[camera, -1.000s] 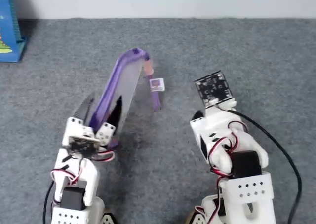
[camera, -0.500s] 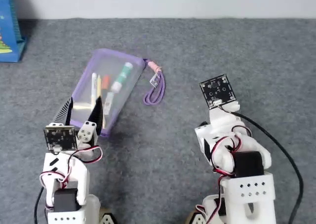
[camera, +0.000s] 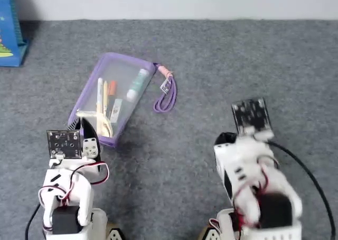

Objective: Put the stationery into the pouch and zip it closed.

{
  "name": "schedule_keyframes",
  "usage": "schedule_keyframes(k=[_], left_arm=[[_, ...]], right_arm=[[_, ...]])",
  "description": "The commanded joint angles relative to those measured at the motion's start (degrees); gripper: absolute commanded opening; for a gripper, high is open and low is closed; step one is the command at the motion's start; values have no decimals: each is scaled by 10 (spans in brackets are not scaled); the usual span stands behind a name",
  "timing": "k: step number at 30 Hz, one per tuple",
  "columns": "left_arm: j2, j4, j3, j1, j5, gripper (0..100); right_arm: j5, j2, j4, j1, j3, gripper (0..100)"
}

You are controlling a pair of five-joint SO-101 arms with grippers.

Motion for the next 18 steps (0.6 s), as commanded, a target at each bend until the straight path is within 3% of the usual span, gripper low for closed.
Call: schedule_keyframes(k=[1,7,18], left_arm=[[-9,36,-36,-1,4,12],[-9,87,-36,0,4,11],[-10,141,-38,69,6,11]], right_arm=[[-6,-85,-29,7,47,9],[-6,-244,-77,7,180,9],[-7,-240,-153,6,329,9]])
